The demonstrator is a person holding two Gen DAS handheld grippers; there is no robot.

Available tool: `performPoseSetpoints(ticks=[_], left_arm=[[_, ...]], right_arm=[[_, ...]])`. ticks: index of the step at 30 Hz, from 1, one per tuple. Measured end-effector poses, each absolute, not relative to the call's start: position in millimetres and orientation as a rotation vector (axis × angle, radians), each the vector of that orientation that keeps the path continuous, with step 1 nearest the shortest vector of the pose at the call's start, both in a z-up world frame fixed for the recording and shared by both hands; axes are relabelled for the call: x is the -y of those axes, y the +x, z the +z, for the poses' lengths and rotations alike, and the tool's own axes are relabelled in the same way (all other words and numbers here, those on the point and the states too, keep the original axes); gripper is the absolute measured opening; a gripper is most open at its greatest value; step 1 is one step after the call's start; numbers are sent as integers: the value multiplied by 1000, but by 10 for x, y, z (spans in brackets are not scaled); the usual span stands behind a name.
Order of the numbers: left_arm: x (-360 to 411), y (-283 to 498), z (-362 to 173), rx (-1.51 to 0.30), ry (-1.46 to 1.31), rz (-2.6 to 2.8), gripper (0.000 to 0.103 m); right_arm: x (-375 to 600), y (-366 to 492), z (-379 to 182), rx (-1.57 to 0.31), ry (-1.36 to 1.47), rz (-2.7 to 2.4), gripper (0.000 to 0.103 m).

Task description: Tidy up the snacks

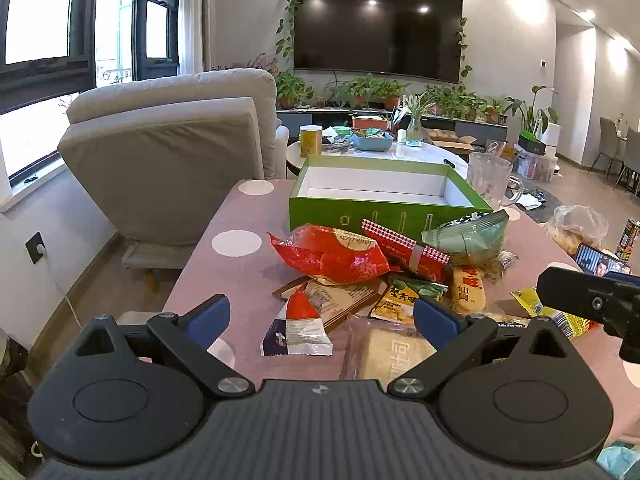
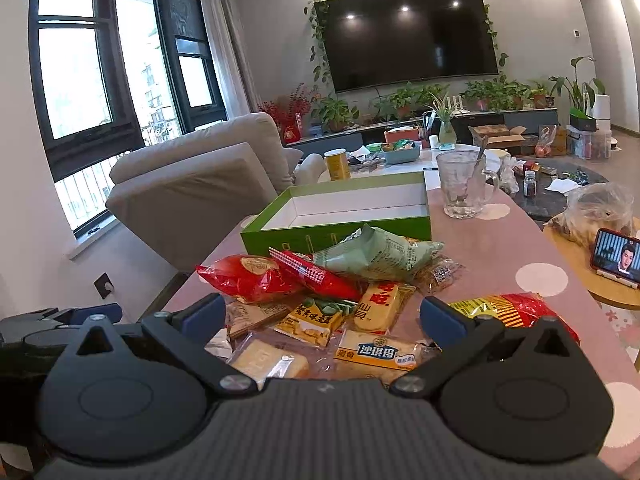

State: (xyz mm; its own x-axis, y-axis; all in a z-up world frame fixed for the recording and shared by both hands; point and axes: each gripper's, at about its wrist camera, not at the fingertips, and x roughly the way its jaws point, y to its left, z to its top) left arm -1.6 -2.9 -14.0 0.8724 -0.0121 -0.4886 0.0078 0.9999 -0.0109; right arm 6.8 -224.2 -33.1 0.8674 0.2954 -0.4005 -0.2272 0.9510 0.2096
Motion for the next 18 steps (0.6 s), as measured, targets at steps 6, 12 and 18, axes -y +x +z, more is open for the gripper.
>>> performPoseSetpoints(ticks=[6,12,18], left_arm=[[27,-13,-160,-517,-6,-7,99],[26,-4,-158,-518,-6,-7,99],[26,-3,-165,-522,-5,-5,99]], right_arm=[[2206,71,-338,-448,155,282,79],[2200,66,-342,-446,154,282,79],[2191,62,-348,-450,155,282,79]])
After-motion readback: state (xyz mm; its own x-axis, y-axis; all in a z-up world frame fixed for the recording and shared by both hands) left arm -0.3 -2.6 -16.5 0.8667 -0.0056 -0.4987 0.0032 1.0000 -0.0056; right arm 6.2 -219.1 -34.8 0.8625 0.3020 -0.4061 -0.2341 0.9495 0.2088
